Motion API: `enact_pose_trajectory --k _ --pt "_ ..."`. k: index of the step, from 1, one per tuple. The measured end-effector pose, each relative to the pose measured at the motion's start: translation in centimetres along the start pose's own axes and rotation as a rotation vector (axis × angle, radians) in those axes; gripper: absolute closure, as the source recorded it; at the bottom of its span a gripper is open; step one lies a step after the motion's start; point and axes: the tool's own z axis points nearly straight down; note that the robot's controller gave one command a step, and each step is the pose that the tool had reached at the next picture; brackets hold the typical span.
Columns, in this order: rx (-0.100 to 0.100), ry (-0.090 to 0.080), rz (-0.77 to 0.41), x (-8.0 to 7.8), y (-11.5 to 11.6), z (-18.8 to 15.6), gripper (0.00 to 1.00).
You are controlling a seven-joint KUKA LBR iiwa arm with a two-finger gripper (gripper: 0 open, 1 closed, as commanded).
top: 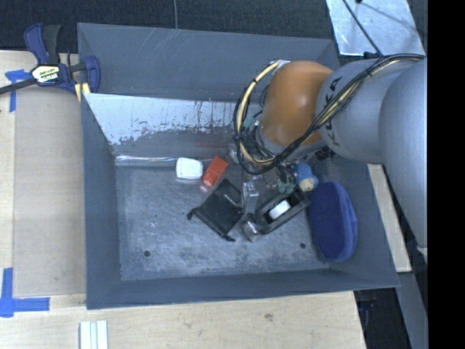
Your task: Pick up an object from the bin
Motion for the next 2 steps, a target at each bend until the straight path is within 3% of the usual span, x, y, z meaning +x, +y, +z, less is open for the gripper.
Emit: enact_pose_trajectory --k 1,2 --pt "0.003 0.003 0.102 6.3 -7.0 -0.2 0.0" --pt "0.003 0.002 0.137 6.9 -0.3 -0.2 0.0"
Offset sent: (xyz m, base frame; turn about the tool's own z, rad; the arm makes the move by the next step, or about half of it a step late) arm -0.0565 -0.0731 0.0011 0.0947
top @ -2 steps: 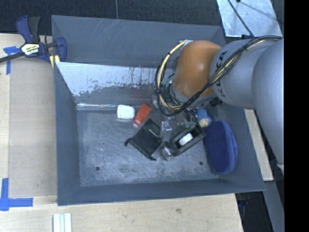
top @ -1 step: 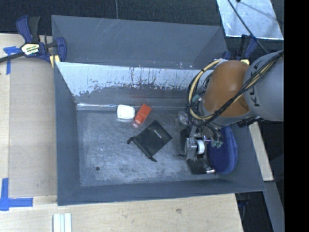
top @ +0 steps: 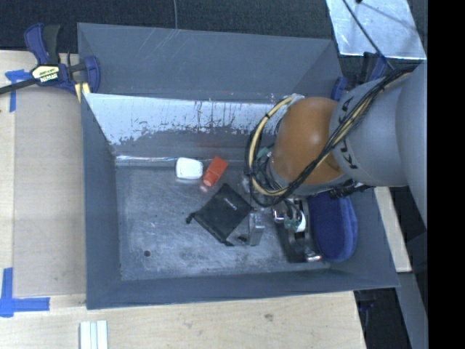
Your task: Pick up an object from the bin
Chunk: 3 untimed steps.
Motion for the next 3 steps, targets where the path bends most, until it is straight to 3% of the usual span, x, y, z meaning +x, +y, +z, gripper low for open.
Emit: enact_pose_trajectory --k 1,2,3 --pt "0.001 0.002 0.037 1.1 2.5 0.0 0.0" --pt "0.003 0.001 0.038 1.1 2.3 0.0 1.0" --pt "0.002 -0.012 0.029 1.2 -1.6 -17.4 1.0"
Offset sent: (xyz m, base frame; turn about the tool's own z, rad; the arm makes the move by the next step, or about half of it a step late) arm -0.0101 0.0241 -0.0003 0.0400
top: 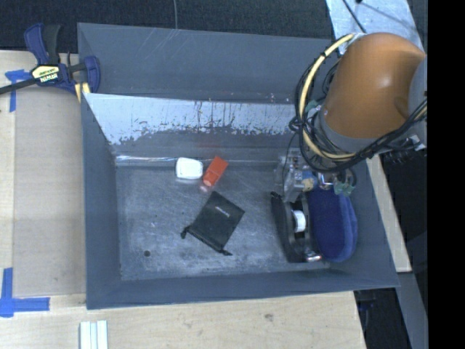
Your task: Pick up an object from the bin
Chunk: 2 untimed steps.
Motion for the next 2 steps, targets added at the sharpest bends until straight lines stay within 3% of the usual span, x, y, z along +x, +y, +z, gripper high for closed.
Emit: enact_pose_trajectory --k 1,2 --pt "-0.009 -0.007 0.036 -2.4 -4.6 13.0 1.0" --pt "0.0 -0.002 0.059 -7.0 -3.4 0.5 1.0"
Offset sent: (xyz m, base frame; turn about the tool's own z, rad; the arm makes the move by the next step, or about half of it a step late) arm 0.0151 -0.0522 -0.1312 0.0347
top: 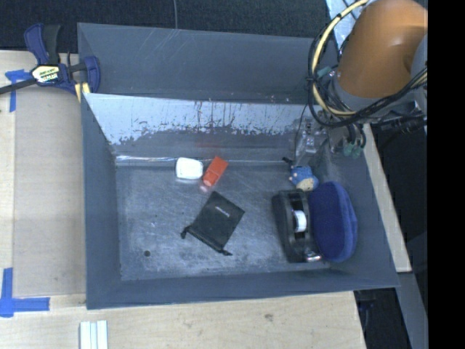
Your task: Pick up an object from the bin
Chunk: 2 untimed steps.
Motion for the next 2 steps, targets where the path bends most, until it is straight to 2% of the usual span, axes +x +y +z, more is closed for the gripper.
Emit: enact_pose_trajectory --k 1,2 --pt "0.002 0.018 -0.137 -0.1 -4.1 9.6 1.0" --pt "0.0 -0.001 0.07 -1.1 -2.3 16.8 1.0"
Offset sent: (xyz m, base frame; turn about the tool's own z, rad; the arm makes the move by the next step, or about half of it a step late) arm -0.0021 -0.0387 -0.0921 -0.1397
